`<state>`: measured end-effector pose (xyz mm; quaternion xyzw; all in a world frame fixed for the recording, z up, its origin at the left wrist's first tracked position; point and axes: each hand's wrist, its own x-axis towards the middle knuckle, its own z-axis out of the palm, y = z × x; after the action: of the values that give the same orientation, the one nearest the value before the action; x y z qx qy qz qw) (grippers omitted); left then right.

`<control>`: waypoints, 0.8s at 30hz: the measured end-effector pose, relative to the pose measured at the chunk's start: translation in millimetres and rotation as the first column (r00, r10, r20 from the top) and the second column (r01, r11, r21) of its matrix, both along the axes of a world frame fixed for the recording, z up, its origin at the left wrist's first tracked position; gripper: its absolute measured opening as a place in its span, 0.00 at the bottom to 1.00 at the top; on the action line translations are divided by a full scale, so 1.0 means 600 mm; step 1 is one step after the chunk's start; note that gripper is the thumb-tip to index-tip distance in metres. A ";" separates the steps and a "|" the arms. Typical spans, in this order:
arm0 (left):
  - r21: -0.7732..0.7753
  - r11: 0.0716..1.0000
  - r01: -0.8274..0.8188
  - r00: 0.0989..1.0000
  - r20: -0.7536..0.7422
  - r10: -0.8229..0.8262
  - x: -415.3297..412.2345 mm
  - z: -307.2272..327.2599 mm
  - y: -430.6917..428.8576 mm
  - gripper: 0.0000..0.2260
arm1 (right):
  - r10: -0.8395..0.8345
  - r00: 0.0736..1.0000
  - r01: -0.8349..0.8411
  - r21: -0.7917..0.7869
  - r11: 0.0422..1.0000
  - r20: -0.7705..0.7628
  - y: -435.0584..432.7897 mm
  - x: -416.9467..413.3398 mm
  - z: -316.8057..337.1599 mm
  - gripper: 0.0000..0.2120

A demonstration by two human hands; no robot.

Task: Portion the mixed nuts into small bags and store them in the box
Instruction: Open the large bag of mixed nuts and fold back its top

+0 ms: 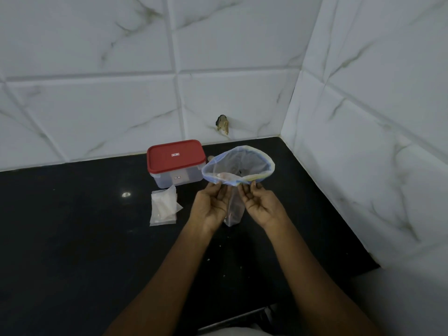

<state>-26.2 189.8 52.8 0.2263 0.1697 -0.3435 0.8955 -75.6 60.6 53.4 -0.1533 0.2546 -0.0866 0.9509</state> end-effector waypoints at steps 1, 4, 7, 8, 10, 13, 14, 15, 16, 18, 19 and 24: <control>0.070 0.997 0.027 0.997 0.065 -0.032 0.001 0.003 0.001 0.12 | 0.013 1.000 -0.013 -0.068 0.998 -0.003 -0.003 -0.001 -0.003 0.09; 0.416 0.906 0.082 0.943 0.262 -0.205 0.002 0.018 0.008 0.08 | 0.059 0.998 -0.061 -0.316 0.947 -0.015 -0.011 -0.005 -0.008 0.08; 0.583 0.812 0.046 0.889 0.348 -0.300 0.002 0.014 0.010 0.06 | 0.141 0.989 -0.149 -0.484 0.862 -0.054 -0.006 -0.014 0.000 0.11; 0.608 0.793 0.026 0.877 0.366 -0.310 0.000 0.013 0.010 0.05 | 0.162 0.984 -0.178 -0.513 0.840 -0.077 -0.002 -0.017 0.005 0.12; 0.631 0.776 -0.012 0.869 0.391 -0.305 -0.003 0.006 0.011 0.03 | 0.173 0.978 -0.210 -0.551 0.808 -0.119 0.001 -0.023 0.009 0.11; 0.581 0.812 -0.052 0.905 0.371 -0.207 -0.004 0.000 0.012 0.04 | 0.136 0.979 -0.199 -0.560 0.804 -0.151 0.002 -0.024 0.013 0.09; 0.529 0.847 -0.046 0.929 0.334 -0.159 -0.003 -0.002 0.013 0.06 | 0.115 0.981 -0.181 -0.539 0.823 -0.153 0.004 -0.023 0.014 0.08; 0.452 0.891 -0.029 0.957 0.271 -0.106 -0.001 -0.004 0.012 0.07 | 0.099 0.984 -0.160 -0.488 0.858 -0.149 0.006 -0.021 0.012 0.08; 0.340 0.940 -0.012 0.982 0.180 -0.053 0.000 -0.006 0.011 0.09 | 0.094 0.986 -0.141 -0.399 0.906 -0.135 0.010 -0.019 0.011 0.08; 0.067 0.998 -0.021 1.000 -0.016 0.022 -0.005 -0.010 0.010 0.12 | 0.098 0.992 -0.108 -0.146 0.983 -0.075 0.017 -0.019 0.006 0.08; -0.026 0.998 -0.050 0.995 -0.083 0.048 -0.008 -0.013 0.009 0.14 | 0.097 0.994 -0.099 -0.048 0.994 -0.041 0.019 -0.019 0.003 0.08; -0.044 0.999 -0.014 0.998 0.058 0.016 -0.010 0.001 0.020 0.13 | 0.125 0.992 -0.123 -0.076 0.990 0.026 0.009 -0.025 0.002 0.08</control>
<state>-31.9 201.9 53.6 0.2154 0.1378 -0.3338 0.9073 -90.5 65.8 54.5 -0.2026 0.2264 -0.0392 0.9519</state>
